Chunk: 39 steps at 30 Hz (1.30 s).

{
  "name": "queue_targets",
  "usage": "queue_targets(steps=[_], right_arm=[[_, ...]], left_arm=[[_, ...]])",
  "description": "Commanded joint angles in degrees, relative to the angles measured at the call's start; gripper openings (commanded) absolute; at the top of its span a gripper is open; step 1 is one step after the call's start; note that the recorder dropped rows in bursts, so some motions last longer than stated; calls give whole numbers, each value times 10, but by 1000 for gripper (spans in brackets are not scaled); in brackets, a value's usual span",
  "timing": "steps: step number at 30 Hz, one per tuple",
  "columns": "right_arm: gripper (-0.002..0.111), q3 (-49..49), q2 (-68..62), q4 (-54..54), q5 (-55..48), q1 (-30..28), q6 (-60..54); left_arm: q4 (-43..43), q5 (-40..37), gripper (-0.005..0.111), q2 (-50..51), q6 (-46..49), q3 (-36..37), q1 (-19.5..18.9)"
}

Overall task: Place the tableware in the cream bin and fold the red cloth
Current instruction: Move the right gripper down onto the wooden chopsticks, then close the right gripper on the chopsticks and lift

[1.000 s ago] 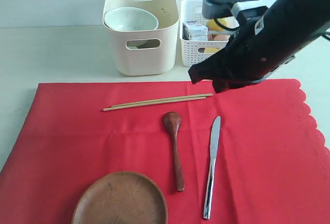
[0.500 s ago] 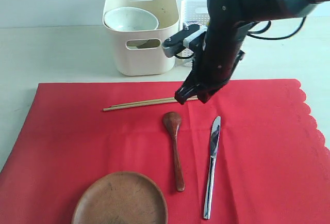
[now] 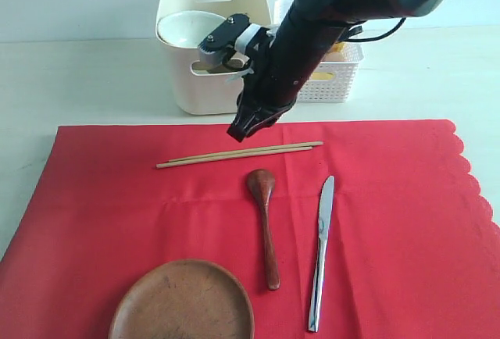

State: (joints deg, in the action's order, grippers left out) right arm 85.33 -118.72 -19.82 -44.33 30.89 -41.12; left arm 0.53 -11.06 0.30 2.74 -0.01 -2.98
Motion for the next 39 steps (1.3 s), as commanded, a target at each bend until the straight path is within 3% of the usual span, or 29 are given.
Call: queue_targets(steps=[1, 5, 10, 23, 35, 39], right_arm=[[40, 3, -18, -8, 23, -3, -30], [49, 3, -39, -17, 21, -3, -66], [49, 4, -56, -37, 10, -3, -142], [49, 4, -71, -44, 68, -3, -169], [48, 4, -108, -7, 65, -3, -192], [37, 4, -111, -1, 63, -3, -192]], left_arm=[[6, 0, 3, -3, 1, 0, 4], [6, 0, 3, -3, 1, 0, 4], [6, 0, 3, -3, 1, 0, 4], [6, 0, 3, -3, 1, 0, 4], [6, 0, 3, -3, 1, 0, 4], [6, 0, 3, -3, 1, 0, 4]])
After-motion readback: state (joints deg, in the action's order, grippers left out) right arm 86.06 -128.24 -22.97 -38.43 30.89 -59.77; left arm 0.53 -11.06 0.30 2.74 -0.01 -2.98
